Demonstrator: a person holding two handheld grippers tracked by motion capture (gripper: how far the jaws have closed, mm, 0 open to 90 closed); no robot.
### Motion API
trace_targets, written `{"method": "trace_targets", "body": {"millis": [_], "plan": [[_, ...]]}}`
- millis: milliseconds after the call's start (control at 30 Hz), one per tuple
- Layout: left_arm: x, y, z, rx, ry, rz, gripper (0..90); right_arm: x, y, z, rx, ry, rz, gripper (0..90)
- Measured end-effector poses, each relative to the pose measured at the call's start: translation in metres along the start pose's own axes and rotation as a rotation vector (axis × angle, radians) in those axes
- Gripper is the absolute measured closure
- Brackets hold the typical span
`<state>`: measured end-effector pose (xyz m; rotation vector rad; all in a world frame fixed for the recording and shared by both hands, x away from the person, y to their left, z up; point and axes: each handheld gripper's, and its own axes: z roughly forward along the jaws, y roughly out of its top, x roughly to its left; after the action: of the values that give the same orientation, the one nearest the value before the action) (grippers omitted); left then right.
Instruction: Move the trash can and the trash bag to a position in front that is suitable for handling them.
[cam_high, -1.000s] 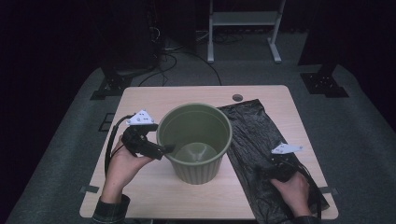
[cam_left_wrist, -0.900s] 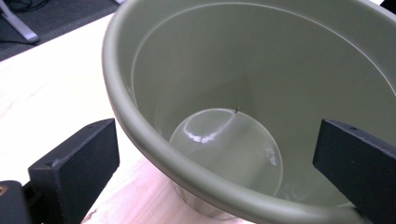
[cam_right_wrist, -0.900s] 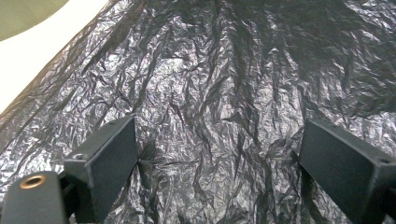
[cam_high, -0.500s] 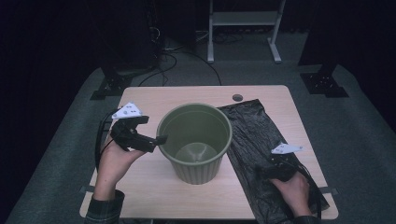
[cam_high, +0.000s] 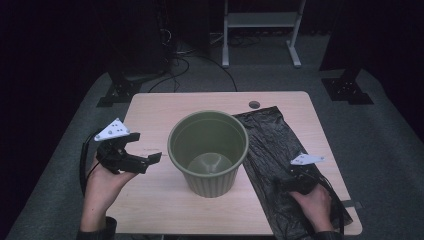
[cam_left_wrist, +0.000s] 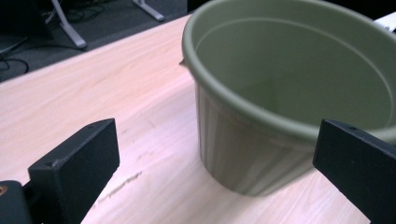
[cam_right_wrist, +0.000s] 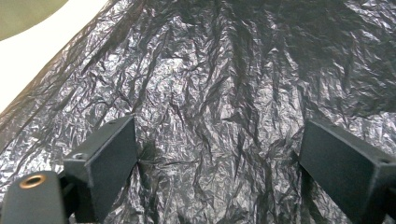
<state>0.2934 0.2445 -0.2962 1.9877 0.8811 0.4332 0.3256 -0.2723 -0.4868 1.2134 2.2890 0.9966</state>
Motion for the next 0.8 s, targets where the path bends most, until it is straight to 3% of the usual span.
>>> {"method": "trace_targets", "body": {"millis": [333, 600, 800], "plan": [[-0.006, -0.03, 0.005, 0.005, 0.007, -0.005, 0.0, 0.0, 0.0, 0.0, 0.0, 0.0, 0.0, 10.4], [-0.015, -0.049, 0.027, 0.032, 0.006, 0.014, 0.0, 0.0, 0.0, 0.0, 0.0, 0.0, 0.0, 10.4], [-0.013, -0.06, 0.035, 0.01, 0.024, 0.028, 0.0, 0.0, 0.0, 0.0, 0.0, 0.0, 0.0, 10.4]]}}
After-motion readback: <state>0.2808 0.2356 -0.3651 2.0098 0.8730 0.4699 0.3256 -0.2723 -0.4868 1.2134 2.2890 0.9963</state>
